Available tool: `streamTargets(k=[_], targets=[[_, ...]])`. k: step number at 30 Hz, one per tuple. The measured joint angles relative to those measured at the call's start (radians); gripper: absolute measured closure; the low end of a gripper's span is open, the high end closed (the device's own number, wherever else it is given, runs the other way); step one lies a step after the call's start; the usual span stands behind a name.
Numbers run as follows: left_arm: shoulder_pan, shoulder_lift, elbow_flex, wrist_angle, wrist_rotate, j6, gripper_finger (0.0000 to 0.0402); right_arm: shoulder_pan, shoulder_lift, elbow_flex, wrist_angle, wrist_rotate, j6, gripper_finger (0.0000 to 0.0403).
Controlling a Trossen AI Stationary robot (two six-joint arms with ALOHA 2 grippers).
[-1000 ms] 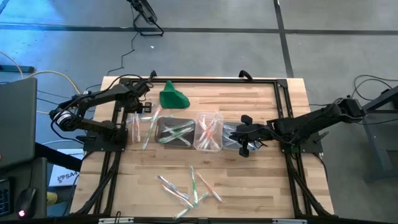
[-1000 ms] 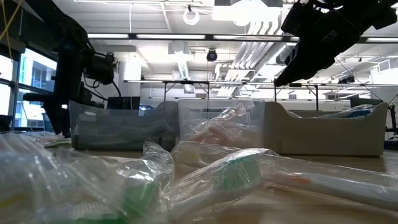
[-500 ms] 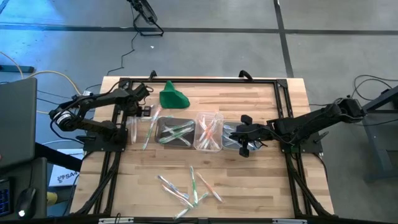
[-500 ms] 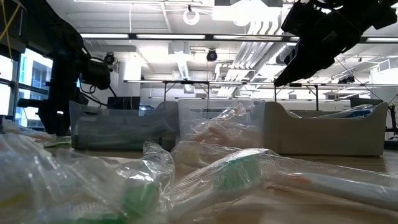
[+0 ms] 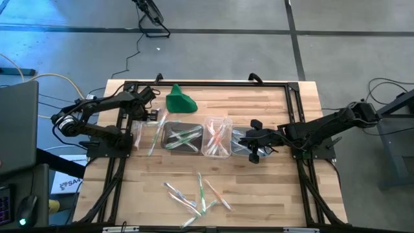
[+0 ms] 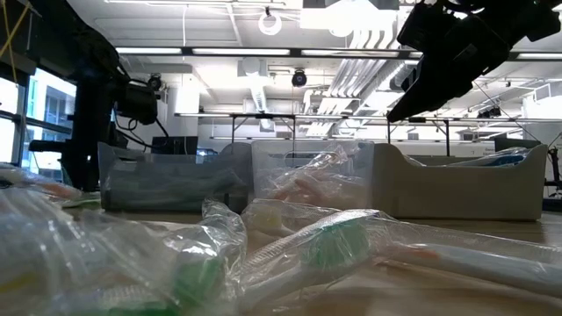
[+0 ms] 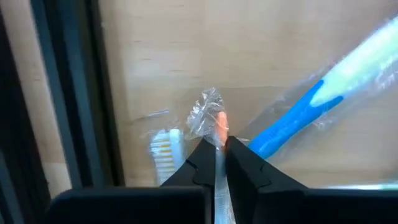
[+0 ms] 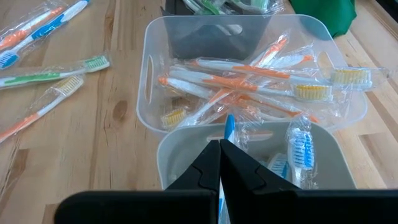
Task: Pick & Place Toothbrushes
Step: Put the orange toothbrush into the transparent bin
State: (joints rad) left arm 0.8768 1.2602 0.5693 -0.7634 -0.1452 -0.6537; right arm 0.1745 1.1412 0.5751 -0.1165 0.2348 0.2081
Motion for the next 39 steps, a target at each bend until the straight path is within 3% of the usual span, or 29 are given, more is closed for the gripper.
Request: streamTargets(k=[15, 20, 29, 35, 39], targets=[[-0.002, 0.000, 0.295, -0.072, 0.019, 0.128, 0.0386, 0.000, 0.000, 0.000, 0.000, -0.002, -0.001, 0.0401], [-0.068, 0.000, 0.399, -0.046, 0.079, 0.167, 0.0386, 0.000, 0.000, 0.000, 0.000, -0.002, -0.005, 0.0401], [-0.327, 0.000, 0.449, 0.374, 0.217, 0.231, 0.0386, 0.000, 0.000, 0.000, 0.000, -0.002, -0.029, 0.0401], [-0.454, 0.001, 0.449, 0.594, 0.214, 0.184, 0.0387, 0.000, 0.000, 0.000, 0.000, -0.002, -0.027, 0.0401], [-0.550, 0.020, 0.450, 0.693, 0.155, 0.178, 0.0387, 0.000, 0.000, 0.000, 0.000, -0.002, -0.027, 0.0400]])
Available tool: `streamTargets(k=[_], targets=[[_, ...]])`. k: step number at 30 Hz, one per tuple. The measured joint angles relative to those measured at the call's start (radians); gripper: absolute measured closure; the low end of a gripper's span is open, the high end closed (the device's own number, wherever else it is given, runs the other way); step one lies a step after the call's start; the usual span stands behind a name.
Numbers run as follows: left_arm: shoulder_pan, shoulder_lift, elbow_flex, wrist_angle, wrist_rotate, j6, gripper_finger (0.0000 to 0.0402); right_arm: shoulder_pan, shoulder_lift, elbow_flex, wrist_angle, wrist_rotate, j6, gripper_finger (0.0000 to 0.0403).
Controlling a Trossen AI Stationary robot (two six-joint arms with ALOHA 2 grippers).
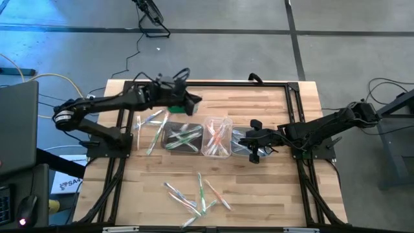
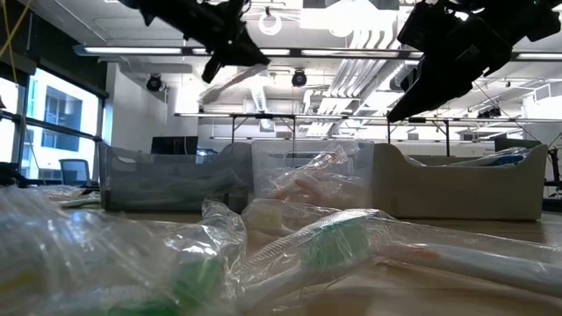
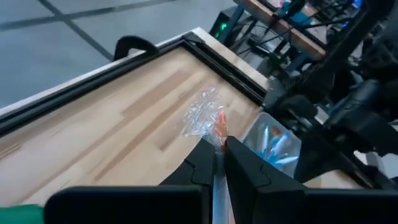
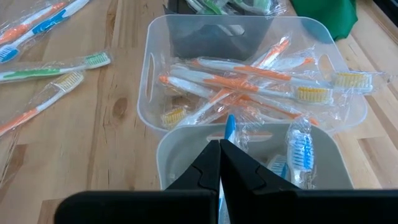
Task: Pick & Place Toothbrushes
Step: Put the orange toothbrush into the transparent bin
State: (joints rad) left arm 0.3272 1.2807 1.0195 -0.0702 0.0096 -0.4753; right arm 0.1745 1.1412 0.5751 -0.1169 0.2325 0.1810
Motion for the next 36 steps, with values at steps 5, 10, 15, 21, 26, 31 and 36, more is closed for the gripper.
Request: streamTargets(k=[5, 10, 15, 21, 26, 31, 36], targets=[[-0.095, 0.061, 0.000, 0.122, -0.115, 0.009, 0.0387, 0.000, 0.000, 0.000, 0.000, 0.000, 0.001, 0.0400], [-0.144, 0.169, 0.000, 0.256, -0.155, 0.000, 0.0387, 0.000, 0.000, 0.000, 0.000, 0.000, 0.001, 0.0400], [-0.166, 0.280, -0.001, 0.405, -0.158, -0.025, 0.0387, 0.000, 0.000, 0.000, 0.000, 0.000, 0.001, 0.0400], [-0.173, 0.371, -0.001, 0.517, -0.170, -0.056, 0.0387, 0.000, 0.000, 0.000, 0.000, 0.000, -0.001, 0.0400], [-0.192, 0.400, -0.001, 0.512, -0.239, -0.083, 0.0387, 0.000, 0.000, 0.000, -0.001, 0.000, -0.002, 0.0400], [-0.228, 0.423, -0.001, 0.478, -0.313, -0.106, 0.0387, 0.000, 0.000, 0.000, -0.001, 0.000, -0.002, 0.0400], [-0.265, 0.424, -0.001, 0.372, -0.393, -0.155, 0.0387, 0.000, 0.000, 0.000, -0.001, 0.000, -0.002, 0.0400]])
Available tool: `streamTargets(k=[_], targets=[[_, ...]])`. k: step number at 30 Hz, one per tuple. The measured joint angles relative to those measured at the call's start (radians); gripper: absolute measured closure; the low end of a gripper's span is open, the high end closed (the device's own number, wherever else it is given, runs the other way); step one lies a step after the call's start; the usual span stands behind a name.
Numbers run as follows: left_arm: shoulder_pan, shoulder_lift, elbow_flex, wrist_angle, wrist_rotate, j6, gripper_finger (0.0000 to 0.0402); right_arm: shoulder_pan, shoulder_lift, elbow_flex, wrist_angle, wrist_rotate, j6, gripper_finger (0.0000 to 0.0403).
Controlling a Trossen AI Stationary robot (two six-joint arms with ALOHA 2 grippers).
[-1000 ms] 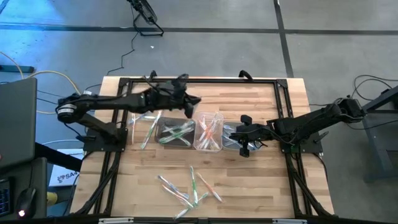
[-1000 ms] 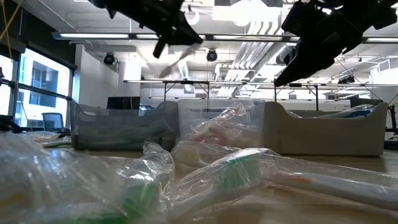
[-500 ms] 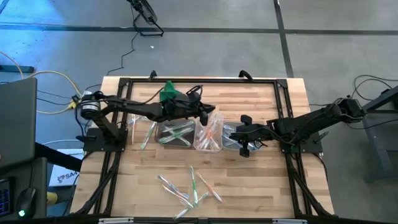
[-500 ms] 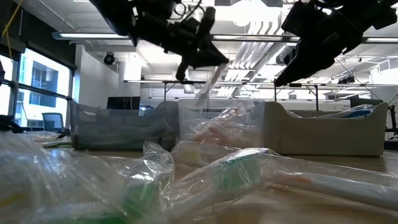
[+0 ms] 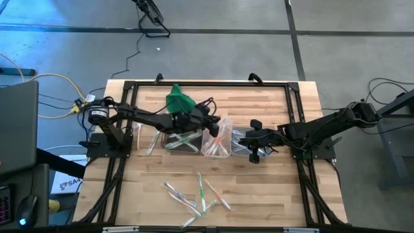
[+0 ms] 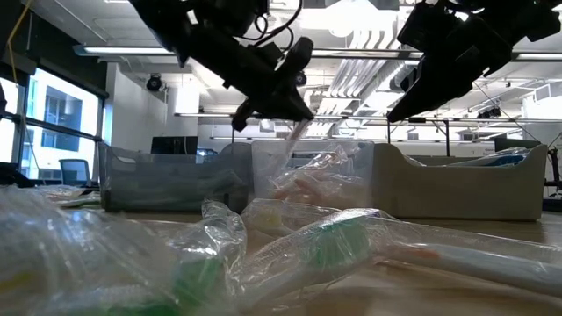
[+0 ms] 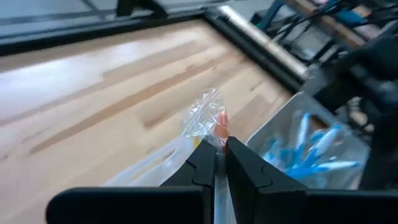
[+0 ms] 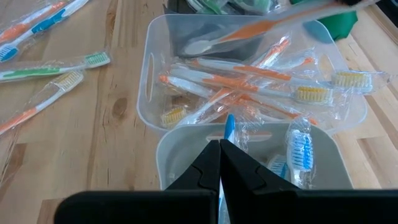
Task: Pick & Place Toothbrushes
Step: Put the orange toothbrush into the transparent bin
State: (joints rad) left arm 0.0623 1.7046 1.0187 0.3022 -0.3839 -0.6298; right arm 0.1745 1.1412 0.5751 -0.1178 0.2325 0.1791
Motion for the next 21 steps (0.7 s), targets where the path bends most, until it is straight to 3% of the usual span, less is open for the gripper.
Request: streamTargets(k=[10, 21], targets=[[-0.024, 0.000, 0.000, -0.031, -0.053, -0.030, 0.0376, 0.000, 0.000, 0.000, 0.000, 0.000, 0.000, 0.0400], [-0.023, 0.000, -0.001, -0.078, -0.070, -0.082, 0.0258, 0.000, 0.000, 0.000, 0.000, 0.000, 0.000, 0.0401]])
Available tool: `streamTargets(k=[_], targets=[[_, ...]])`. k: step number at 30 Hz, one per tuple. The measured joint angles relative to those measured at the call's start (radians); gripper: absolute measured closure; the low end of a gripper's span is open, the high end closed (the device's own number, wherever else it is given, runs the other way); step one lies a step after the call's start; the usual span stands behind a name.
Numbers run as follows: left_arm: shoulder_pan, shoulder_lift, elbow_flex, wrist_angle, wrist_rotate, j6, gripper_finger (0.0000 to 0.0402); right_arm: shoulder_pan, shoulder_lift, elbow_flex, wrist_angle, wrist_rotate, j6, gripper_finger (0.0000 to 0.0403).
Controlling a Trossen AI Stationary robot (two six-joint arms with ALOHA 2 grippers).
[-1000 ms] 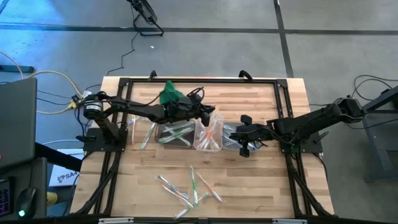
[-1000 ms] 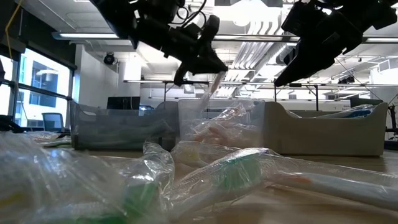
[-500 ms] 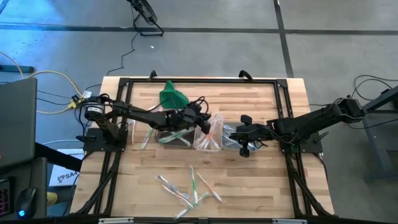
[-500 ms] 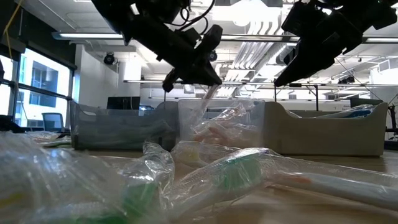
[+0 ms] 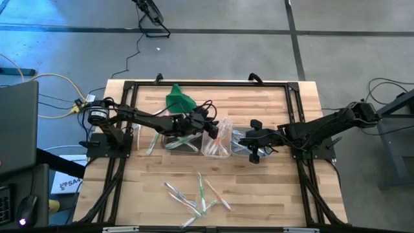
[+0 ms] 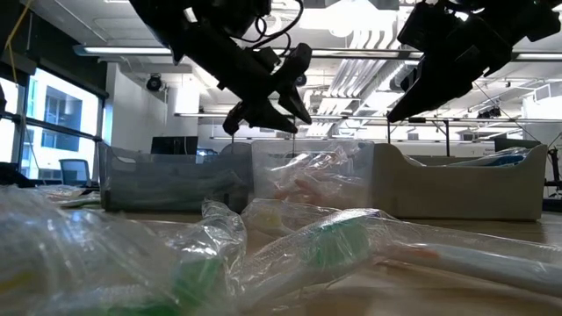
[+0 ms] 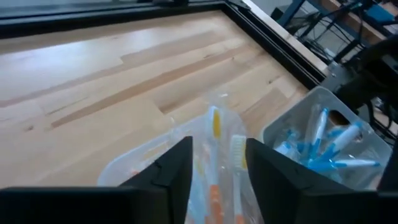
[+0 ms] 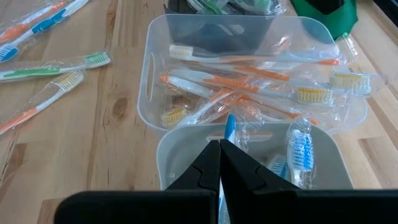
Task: Pick & Place Toothbrushes
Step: Put the orange toothbrush into the transparent bin, then put the blue toothbrush into the gray bin
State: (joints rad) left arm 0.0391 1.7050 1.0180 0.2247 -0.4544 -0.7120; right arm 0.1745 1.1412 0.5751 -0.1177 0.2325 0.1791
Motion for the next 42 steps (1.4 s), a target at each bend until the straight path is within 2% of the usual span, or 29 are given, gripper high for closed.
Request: streamTargets(k=[3, 8, 16, 28, 32, 34, 38, 42], targets=[[0.000, 0.000, 0.000, 0.006, -0.030, 0.022, 0.0241, 0.000, 0.000, 0.000, 0.000, 0.000, 0.000, 0.0401], [0.001, -0.009, 0.000, 0.013, -0.033, 0.092, 0.0237, 0.000, 0.000, 0.000, -0.002, -0.005, 0.000, 0.0401], [0.000, -0.112, 0.000, -0.037, -0.012, 0.229, 0.0268, 0.000, 0.000, 0.000, -0.016, -0.007, 0.005, 0.0401], [0.000, -0.348, 0.001, -0.409, -0.004, 0.260, 0.0318, 0.000, 0.000, 0.000, -0.032, -0.007, 0.005, 0.0401], [0.000, -0.389, 0.000, -0.537, 0.048, 0.205, 0.0321, 0.000, 0.000, 0.000, -0.035, -0.007, 0.004, 0.0401], [0.000, -0.402, 0.000, -0.599, 0.107, 0.182, 0.0321, 0.000, 0.000, 0.000, -0.036, -0.008, 0.004, 0.0401], [-0.021, -0.402, 0.000, -0.634, 0.235, 0.186, 0.0321, 0.000, 0.000, 0.000, -0.035, -0.007, 0.004, 0.0401], [-0.087, -0.399, 0.000, -0.635, 0.263, 0.192, 0.0321, 0.000, 0.000, 0.000, -0.034, -0.007, 0.004, 0.0401]])
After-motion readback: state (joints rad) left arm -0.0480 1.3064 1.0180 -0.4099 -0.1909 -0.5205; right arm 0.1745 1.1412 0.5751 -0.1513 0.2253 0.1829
